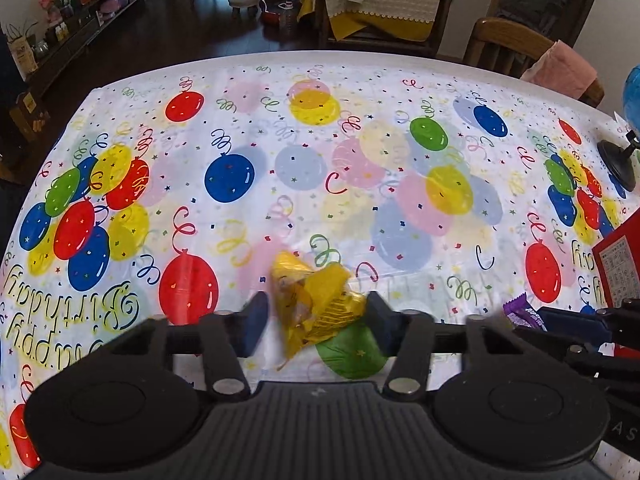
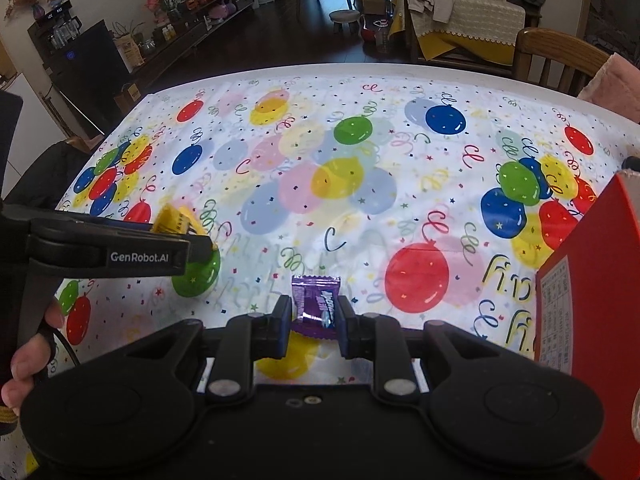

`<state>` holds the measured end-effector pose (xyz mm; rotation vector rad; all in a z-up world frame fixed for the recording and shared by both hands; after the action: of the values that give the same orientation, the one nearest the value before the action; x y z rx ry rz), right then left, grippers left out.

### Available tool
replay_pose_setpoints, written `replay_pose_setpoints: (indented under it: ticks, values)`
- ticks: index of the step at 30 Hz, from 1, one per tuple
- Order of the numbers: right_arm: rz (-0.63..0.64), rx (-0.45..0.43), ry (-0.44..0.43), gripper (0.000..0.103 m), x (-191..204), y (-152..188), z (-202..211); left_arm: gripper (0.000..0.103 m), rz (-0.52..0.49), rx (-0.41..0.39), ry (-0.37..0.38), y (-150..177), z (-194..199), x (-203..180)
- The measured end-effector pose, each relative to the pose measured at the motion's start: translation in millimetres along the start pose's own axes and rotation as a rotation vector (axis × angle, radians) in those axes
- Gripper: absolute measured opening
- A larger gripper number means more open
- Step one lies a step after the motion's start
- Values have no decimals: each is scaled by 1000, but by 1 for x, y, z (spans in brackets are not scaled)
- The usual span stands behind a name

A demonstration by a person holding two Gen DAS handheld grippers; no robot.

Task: Organize snacks
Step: 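Grasp the yellow triangle snack with the left tool while the right tool grasps the purple candy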

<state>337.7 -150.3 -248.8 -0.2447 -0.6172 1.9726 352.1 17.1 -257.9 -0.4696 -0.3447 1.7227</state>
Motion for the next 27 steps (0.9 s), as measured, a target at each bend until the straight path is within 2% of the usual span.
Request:
replay_pose_setpoints:
  ticks: [1, 2, 7, 17, 27]
  values:
    - [0, 1, 0, 21, 0, 0, 0, 43, 0, -6, -4, -1, 1, 0]
    - [0, 1, 2, 21, 0, 0, 1, 35, -2, -14, -11, -1, 2, 1]
    - [-5, -2, 8, 21, 3, 2, 8, 32, -15, -7, -15, 2, 9, -1]
    - [-25, -29, 29, 21, 17, 16, 52, 32, 10, 14, -13, 29, 52, 5]
    - [-68, -99, 75, 21, 38, 41, 124, 32, -31, -43, 68, 56, 128, -8]
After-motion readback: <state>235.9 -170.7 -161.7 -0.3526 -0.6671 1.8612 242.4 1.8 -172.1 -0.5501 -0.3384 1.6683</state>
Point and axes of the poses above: each gripper's, at about its wrist camera, not at the fingertips, and z roughly against the way its jaws point, x to its left, y to its underside, the point moved 9 cm from there along -z, roughly the way its jaws point, and after that the axes turned 7 degrees about z, right-handed, at the moved point
